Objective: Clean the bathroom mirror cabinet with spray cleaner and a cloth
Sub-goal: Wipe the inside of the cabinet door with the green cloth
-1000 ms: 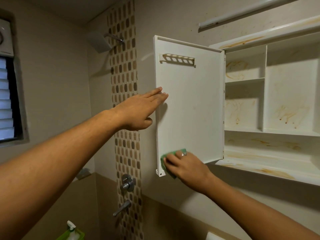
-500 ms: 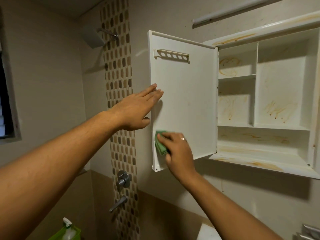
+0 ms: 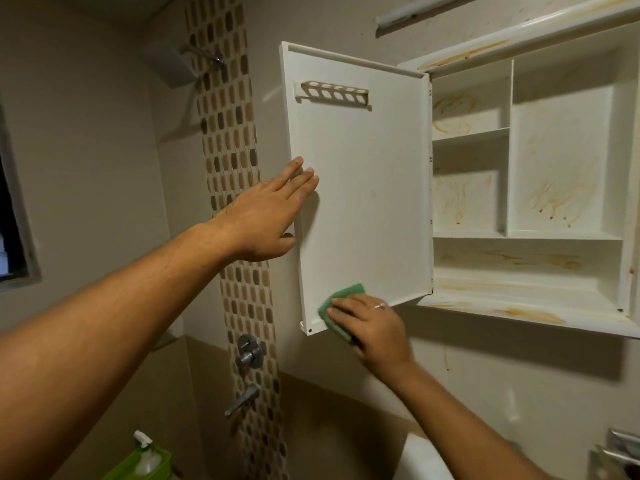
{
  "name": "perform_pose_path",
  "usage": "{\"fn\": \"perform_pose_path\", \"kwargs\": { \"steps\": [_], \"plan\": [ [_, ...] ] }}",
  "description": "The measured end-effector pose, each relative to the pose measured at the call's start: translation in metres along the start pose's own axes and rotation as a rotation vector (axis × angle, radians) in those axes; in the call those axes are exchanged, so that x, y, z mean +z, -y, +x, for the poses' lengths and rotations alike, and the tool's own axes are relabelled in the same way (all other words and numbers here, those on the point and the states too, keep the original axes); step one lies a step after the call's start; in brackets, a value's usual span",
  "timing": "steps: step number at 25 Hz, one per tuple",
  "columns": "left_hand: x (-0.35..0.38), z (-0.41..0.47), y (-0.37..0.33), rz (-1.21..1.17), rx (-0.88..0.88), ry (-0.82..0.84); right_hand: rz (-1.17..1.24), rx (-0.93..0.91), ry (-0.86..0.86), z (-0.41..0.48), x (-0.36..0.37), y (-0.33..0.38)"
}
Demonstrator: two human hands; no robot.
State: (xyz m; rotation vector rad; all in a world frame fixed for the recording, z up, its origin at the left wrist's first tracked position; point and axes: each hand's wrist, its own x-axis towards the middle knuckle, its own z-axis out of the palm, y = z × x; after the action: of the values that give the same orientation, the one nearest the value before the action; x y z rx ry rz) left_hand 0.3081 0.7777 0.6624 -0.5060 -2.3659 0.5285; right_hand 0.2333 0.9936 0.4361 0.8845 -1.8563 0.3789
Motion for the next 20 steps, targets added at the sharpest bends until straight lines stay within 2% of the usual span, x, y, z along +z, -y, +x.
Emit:
{"fn": "perform_pose_path", "kwargs": {
  "steps": [1,2,4,5,6,7,9,10,11,12,14,15,16,17,20],
  "plan": [
    [-0.001,0.000,0.000,-0.001,-0.003,-0.001,-0.041,0.120,-0.024,-0.001,-0.005,-0.021],
    [0.000,0.000,0.000,0.002,-0.003,-0.003,-0.011,0.365,-0.085,0.002,-0.011,-0.037],
    [0.002,0.001,-0.001,0.009,0.000,-0.013,0.241,0.941,-0.266,0.019,-0.017,-0.040],
    [0.003,0.002,-0.002,0.014,0.003,-0.016,0.372,1.045,-0.327,0.030,-0.013,-0.023],
    [0.006,0.003,-0.002,0.024,0.004,-0.019,0.405,0.977,-0.327,0.037,-0.009,-0.004],
    [0.009,0.003,-0.002,0.041,0.000,-0.021,0.387,0.791,-0.279,0.034,-0.002,0.016],
    [0.012,0.004,-0.001,0.062,0.000,-0.025,0.241,0.268,-0.072,0.009,0.009,0.022],
    [0.013,0.004,-0.001,0.062,0.006,-0.025,0.159,0.095,-0.010,0.000,0.007,0.003],
    [0.014,0.005,-0.001,0.064,0.007,-0.027,0.121,0.085,-0.010,-0.005,0.002,-0.021],
    [0.015,0.005,-0.001,0.067,0.002,-0.027,0.148,0.262,-0.040,-0.005,-0.007,-0.044],
    [0.014,0.005,-0.002,0.065,-0.001,-0.022,0.278,0.848,-0.208,0.004,-0.025,-0.073],
    [0.015,0.005,-0.003,0.059,-0.005,-0.021,0.281,0.999,-0.231,0.010,-0.023,-0.067],
    [0.017,0.006,-0.003,0.054,-0.010,-0.021,0.266,0.991,-0.218,0.017,-0.018,-0.048],
    [0.018,0.006,-0.004,0.048,-0.017,-0.024,0.259,0.860,-0.175,0.019,-0.010,-0.024],
    [0.021,0.007,-0.004,0.047,-0.023,-0.040,0.158,0.297,0.065,-0.014,0.004,0.004]
  ]
}}
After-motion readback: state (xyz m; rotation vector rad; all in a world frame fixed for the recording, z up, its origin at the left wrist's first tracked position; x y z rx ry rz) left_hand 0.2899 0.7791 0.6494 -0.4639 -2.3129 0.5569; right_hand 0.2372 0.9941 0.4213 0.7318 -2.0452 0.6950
